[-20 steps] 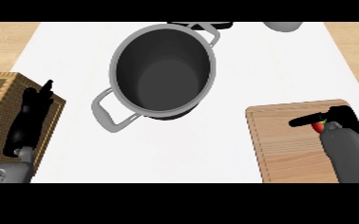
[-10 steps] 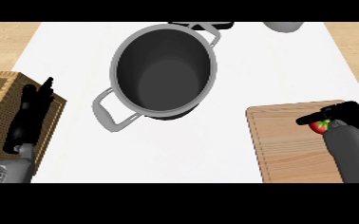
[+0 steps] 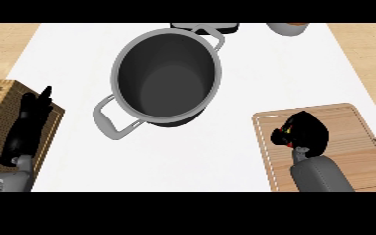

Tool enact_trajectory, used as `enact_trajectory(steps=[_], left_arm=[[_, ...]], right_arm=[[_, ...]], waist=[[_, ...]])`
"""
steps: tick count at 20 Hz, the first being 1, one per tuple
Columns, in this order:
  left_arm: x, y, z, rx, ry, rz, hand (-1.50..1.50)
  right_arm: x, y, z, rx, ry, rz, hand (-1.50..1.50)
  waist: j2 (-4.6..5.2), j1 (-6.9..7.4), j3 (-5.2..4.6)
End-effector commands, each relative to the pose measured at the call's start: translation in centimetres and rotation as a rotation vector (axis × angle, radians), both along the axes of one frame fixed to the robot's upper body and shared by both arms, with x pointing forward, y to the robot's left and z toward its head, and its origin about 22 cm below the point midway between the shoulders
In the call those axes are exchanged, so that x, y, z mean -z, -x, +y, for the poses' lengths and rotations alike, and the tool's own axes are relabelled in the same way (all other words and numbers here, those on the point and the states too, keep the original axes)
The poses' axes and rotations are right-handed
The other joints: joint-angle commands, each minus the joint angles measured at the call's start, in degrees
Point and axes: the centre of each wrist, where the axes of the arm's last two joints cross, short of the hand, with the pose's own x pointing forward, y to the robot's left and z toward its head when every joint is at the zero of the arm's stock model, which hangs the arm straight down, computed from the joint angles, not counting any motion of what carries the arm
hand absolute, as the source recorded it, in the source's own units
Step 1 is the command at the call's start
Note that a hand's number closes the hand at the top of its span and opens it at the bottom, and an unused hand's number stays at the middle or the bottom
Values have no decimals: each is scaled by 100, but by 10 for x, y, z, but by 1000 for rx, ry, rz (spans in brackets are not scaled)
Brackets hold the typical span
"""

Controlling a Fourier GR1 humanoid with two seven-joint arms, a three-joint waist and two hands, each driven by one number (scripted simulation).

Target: Pick the tomato from the cutting board and place it in the pot

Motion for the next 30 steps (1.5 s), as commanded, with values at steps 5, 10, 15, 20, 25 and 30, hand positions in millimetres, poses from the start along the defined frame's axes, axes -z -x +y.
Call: enact_trajectory(steps=[5,10,15,20,25,30], left_arm=[[-1,7,6,-44,-1,6,0],[-3,5,-3,-21,-2,-10,0],[-8,4,11,-2,4,-12,0],[-6,-2,-1,16,14,1,0],[1,-12,-4,32,4,-20,0],[-8,-7,-8,56,-5,-26,0]], right_arm=[[-34,91,76,-196,160,-93,150],[-100,120,92,-187,176,-417,150],[-170,143,113,-272,137,-750,150],[-215,169,137,-300,218,-864,150],[-232,166,160,-381,234,-844,150],[-228,135,172,-383,195,-774,150]], waist=[[18,-172,67],[46,-148,79],[66,13,78],[113,80,79],[146,145,74],[161,346,68]])
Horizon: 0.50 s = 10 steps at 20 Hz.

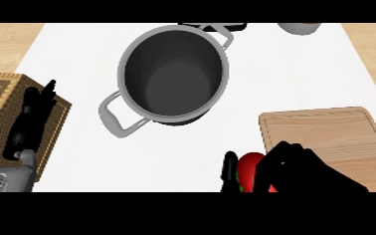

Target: Pick the tomato from the cutting board and place it in the pot

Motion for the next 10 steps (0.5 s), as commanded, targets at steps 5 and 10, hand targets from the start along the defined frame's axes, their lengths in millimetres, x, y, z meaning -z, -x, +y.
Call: enact_trajectory(steps=[5,10], left_arm=[[3,-3,-18,26,5,3,0],[-2,-2,-9,33,14,-3,0]], right_arm=[[-23,-50,25,113,-114,173,150],[-33,-98,40,101,-155,252,150]], waist=[[47,150,3],[54,259,9]])
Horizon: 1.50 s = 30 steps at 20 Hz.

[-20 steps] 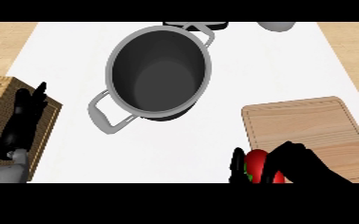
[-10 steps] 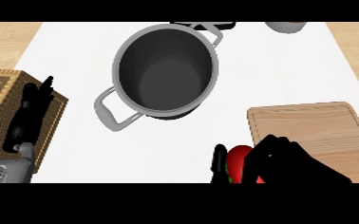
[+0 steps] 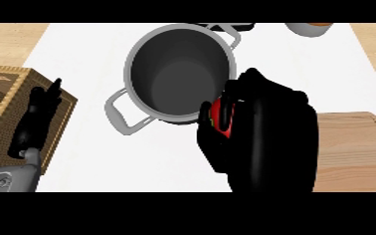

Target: Pick the tomato from the cutting board and place it in the pot

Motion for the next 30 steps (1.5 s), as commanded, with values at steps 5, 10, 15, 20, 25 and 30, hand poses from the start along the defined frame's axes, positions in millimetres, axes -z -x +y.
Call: enact_trajectory(steps=[5,10,15,20,25,30], left_arm=[[4,-3,-5,18,-14,8,0],[4,-10,-15,25,16,-3,0],[-6,-16,-9,34,2,-1,0],[3,-11,-18,16,9,-19,0],[1,-3,5,3,-15,-1,0],[8,6,10,-50,18,12,0]], right_arm=[[-8,-74,26,109,-119,246,150],[14,-108,24,124,-249,365,150],[37,-127,33,81,-349,366,-150],[25,-127,30,5,-568,187,-150],[35,-131,15,24,-729,-45,-150],[35,-126,-4,90,-789,-163,-150]], waist=[[20,44,11],[54,87,14],[62,114,18],[33,91,23],[3,-21,25],[-63,-278,23]])
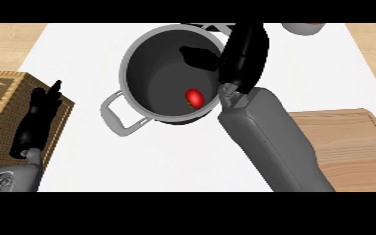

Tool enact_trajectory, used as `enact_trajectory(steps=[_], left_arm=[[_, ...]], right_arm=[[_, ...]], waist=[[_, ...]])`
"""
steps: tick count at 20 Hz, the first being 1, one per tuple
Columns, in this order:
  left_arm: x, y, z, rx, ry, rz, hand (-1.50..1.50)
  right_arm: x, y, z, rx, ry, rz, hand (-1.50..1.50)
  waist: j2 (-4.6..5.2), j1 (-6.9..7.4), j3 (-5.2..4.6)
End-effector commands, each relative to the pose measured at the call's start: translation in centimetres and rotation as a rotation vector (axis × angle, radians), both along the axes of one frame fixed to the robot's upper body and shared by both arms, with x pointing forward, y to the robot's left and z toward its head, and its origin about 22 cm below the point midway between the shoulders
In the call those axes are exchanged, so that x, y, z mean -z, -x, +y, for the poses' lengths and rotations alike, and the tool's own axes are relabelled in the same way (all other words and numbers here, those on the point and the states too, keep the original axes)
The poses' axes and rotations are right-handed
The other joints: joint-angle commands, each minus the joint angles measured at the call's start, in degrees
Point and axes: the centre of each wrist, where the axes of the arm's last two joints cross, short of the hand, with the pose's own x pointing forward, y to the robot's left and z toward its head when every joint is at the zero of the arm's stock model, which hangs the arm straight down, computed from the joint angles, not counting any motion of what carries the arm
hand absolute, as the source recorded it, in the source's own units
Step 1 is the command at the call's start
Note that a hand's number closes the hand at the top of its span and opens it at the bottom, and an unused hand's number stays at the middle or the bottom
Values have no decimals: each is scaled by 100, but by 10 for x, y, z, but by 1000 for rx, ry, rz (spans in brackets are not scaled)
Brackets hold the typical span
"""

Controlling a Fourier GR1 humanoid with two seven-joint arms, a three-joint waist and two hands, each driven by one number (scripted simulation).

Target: Pick the tomato from the cutting board and place it in the pot

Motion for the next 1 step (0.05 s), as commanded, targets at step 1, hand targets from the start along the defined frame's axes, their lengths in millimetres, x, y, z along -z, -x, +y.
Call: enact_trajectory(steps=[1], left_arm=[[-3,17,17,-18,5,15,0]], right_arm=[[5,9,-15,122,-186,-63,-150]], waist=[[-53,-117,2]])
